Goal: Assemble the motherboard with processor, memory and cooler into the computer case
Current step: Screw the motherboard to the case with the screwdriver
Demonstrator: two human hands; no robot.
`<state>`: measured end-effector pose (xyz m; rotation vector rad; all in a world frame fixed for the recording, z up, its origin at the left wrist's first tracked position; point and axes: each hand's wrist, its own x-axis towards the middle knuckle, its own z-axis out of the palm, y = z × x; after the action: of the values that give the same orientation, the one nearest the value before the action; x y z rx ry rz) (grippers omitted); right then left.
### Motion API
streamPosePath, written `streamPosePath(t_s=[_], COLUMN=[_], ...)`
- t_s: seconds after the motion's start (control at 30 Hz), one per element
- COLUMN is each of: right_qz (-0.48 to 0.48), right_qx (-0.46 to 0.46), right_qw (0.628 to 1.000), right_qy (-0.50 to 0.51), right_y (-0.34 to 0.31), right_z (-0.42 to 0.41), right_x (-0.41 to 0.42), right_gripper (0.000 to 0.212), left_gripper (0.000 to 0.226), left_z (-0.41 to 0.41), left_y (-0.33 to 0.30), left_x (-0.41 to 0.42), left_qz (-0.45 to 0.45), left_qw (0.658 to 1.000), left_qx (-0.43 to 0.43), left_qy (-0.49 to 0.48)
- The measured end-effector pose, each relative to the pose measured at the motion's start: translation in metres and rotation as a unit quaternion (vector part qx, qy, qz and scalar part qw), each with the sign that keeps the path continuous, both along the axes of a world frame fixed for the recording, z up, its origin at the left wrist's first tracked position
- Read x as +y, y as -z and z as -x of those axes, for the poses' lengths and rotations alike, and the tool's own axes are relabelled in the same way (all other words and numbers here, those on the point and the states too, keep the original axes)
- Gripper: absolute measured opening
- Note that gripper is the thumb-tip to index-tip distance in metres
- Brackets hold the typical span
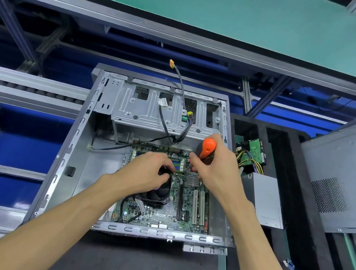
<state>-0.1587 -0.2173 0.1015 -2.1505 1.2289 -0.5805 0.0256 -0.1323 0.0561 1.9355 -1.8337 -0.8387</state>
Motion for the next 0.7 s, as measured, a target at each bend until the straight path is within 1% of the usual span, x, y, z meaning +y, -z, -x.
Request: streamPosePath(t_s=[0.13, 0.2, 0.27, 0.33, 0.4, 0.43, 0.5, 0.53, 0.6, 0.67, 0.7], right_qz=[0.026, 0.043, 0.070, 0.071, 0.055, 0.044, 0.008, -0.008, -0.024, -0.040, -0.047], right_qx=[-0.007, -0.008, -0.001, -0.001, -0.007, -0.009, -0.015, -0.016, -0.007, -0.008, -0.015], right_qw=[1.000, 0.999, 0.998, 0.997, 0.998, 0.999, 1.000, 1.000, 0.999, 0.997, 0.996], right_qy=[-0.005, -0.004, -0.003, -0.008, -0.016, -0.019, -0.021, -0.023, -0.040, -0.067, -0.078], right_y=[-0.004, -0.002, 0.000, 0.001, 0.003, 0.003, 0.004, 0.004, 0.000, -0.006, -0.009], right_z=[-0.007, -0.009, -0.010, -0.011, -0.012, -0.012, -0.012, -0.012, -0.009, -0.004, -0.002], right_x=[-0.001, 0.000, -0.001, -0.002, -0.003, -0.003, -0.003, -0.004, -0.006, -0.008, -0.009], right_gripper=[0.039, 0.044, 0.048, 0.049, 0.046, 0.042, 0.032, 0.030, 0.037, 0.046, 0.043], left_gripper=[0.022, 0.022, 0.023, 0.029, 0.039, 0.043, 0.044, 0.043, 0.036, 0.024, 0.022], left_z=[0.001, 0.003, 0.008, 0.015, 0.022, 0.025, 0.031, 0.033, 0.032, 0.027, 0.024], left_y=[-0.001, -0.005, -0.016, -0.037, -0.059, -0.069, -0.083, -0.089, -0.096, -0.103, -0.108], left_x=[0.001, 0.001, -0.001, -0.006, -0.013, -0.017, -0.025, -0.029, -0.035, -0.039, -0.040], left_qz=[0.000, 0.020, 0.089, 0.163, 0.198, 0.205, 0.202, 0.193, 0.171, 0.141, 0.120], left_qw=[1.000, 1.000, 0.996, 0.982, 0.973, 0.974, 0.978, 0.978, 0.982, 0.984, 0.985], left_qx=[-0.005, -0.016, -0.001, 0.050, 0.071, 0.048, -0.044, -0.073, -0.082, -0.093, -0.096], left_qy=[0.003, 0.000, -0.032, -0.075, -0.095, -0.085, -0.041, -0.024, 0.005, 0.051, 0.082])
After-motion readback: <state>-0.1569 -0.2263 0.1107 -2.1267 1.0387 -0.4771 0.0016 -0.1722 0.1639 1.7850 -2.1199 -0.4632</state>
